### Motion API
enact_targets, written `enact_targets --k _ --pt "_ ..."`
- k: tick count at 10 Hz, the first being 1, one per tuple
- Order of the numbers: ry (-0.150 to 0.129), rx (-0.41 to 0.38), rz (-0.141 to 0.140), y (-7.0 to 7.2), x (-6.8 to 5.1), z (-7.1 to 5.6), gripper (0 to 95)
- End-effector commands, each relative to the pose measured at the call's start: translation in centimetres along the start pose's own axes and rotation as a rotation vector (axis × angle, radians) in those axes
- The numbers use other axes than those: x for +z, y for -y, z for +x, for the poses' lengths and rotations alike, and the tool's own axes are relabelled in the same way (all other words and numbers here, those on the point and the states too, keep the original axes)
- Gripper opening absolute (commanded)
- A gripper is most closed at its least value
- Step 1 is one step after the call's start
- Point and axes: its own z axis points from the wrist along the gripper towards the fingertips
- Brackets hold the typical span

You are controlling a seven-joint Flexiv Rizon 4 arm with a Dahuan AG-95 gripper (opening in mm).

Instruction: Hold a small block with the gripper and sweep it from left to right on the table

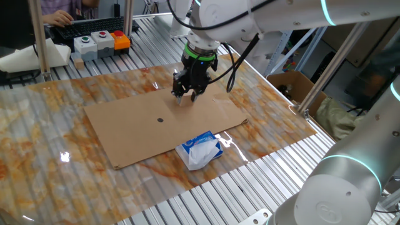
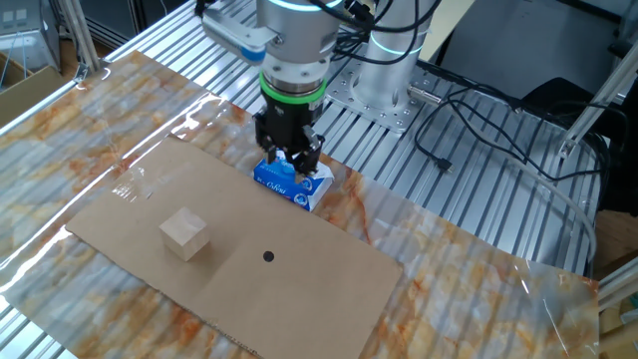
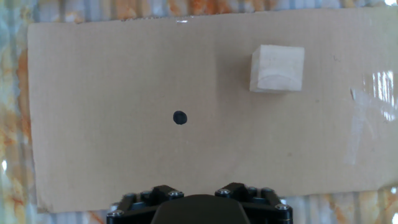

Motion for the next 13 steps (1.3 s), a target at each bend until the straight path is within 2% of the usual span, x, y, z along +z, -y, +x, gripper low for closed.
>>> enact_targets --k 1,5,9,13 --pt "0.028 0.139 -0.007 0.2 0.3 -0.1 0.0" --pt "0.029 0.117 -0.007 0.9 0.7 -0.4 0.0" --pt "0.032 0.064 -0.007 2.2 1.2 -1.2 0.0" --pt "0.034 0.043 -0.008 2.2 0.5 -3.7 0.0"
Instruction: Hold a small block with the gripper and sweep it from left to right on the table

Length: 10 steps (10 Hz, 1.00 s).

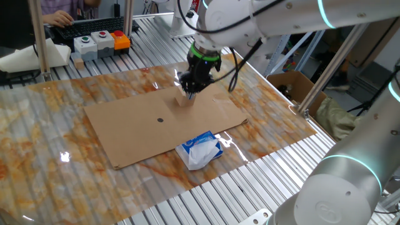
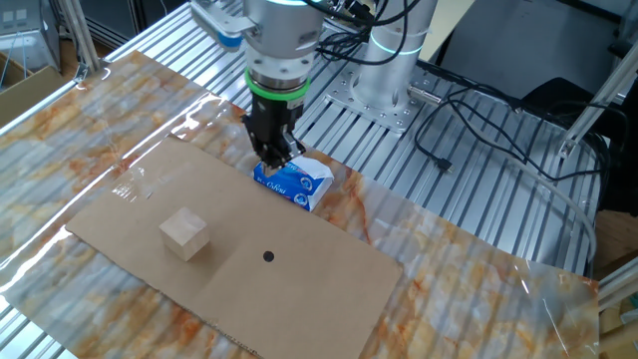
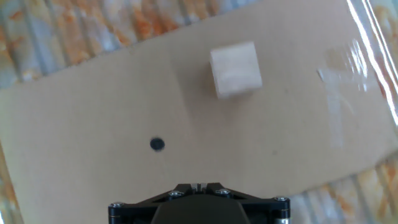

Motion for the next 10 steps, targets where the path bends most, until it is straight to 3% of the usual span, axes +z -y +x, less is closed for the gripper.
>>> enact_targets --k 1,6,10 --pt "-0.002 -0.008 0.001 -0.1 -0.1 -1.4 0.0" --pt "-0.003 -0.052 0.002 0.7 0.4 -5.0 0.0" --pt "-0.003 -0.119 0.0 1.5 1.6 -7.9 0.0"
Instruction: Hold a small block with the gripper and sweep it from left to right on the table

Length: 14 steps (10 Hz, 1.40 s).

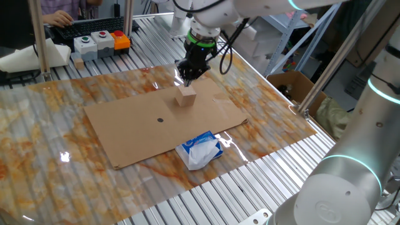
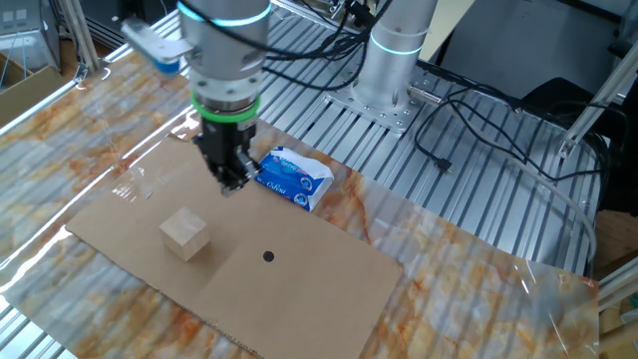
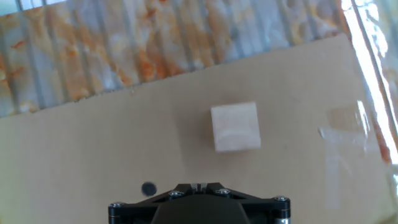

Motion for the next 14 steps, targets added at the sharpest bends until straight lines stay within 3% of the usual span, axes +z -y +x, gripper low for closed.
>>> enact_targets --k 1,6,8,12,13,14 --pt "0.001 -0.037 -0.001 0.4 0.7 -1.5 0.0" --pt "-0.004 -0.089 -0.013 1.8 1.8 -4.6 0.0" --pt "0.048 -0.075 -0.023 2.2 3.0 -4.4 0.0" --pt "0.047 -0.145 -0.018 4.0 5.5 -3.6 0.0" --pt "0.046 -0.146 -0.018 4.1 5.6 -3.6 0.0" --pt "0.023 -0.138 -0.011 4.5 5.7 -3.4 0.0"
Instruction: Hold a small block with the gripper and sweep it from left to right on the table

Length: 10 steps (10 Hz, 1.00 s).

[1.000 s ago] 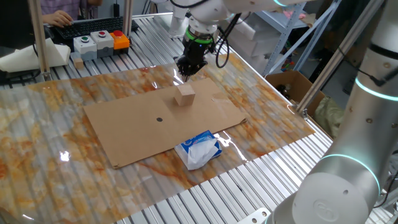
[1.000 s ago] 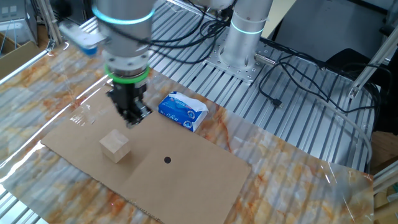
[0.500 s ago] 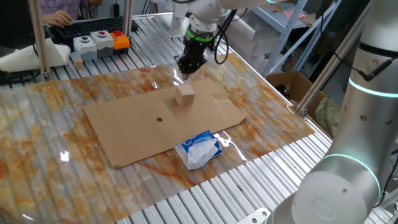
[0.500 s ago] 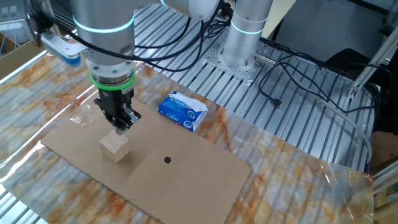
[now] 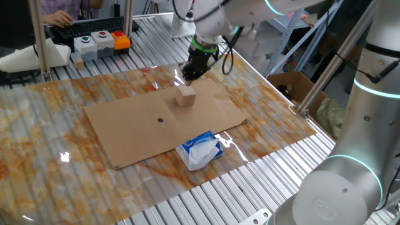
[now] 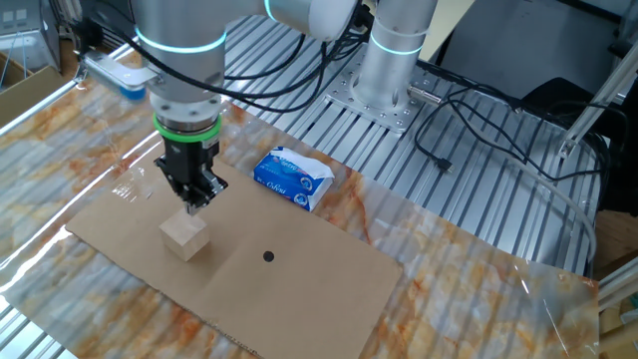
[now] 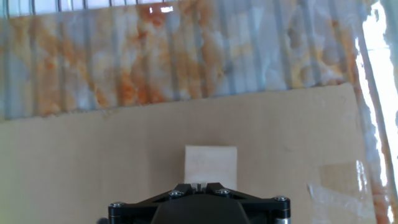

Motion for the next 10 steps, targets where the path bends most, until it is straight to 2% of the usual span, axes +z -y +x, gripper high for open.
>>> enact_targets --k 1,3,4,6,10 --pt "-0.046 0.021 -0.002 0.27 0.22 -0.08 0.0" --pt "-0.056 0.034 -0.005 0.24 0.39 -0.03 0.0" --pt "-0.07 0.047 -0.019 0.22 0.53 0.01 0.0" --pt "-0.076 0.048 -0.043 0.22 0.51 0.01 0.0" --pt "-0.083 0.054 -0.042 0.22 0.52 0.01 0.0"
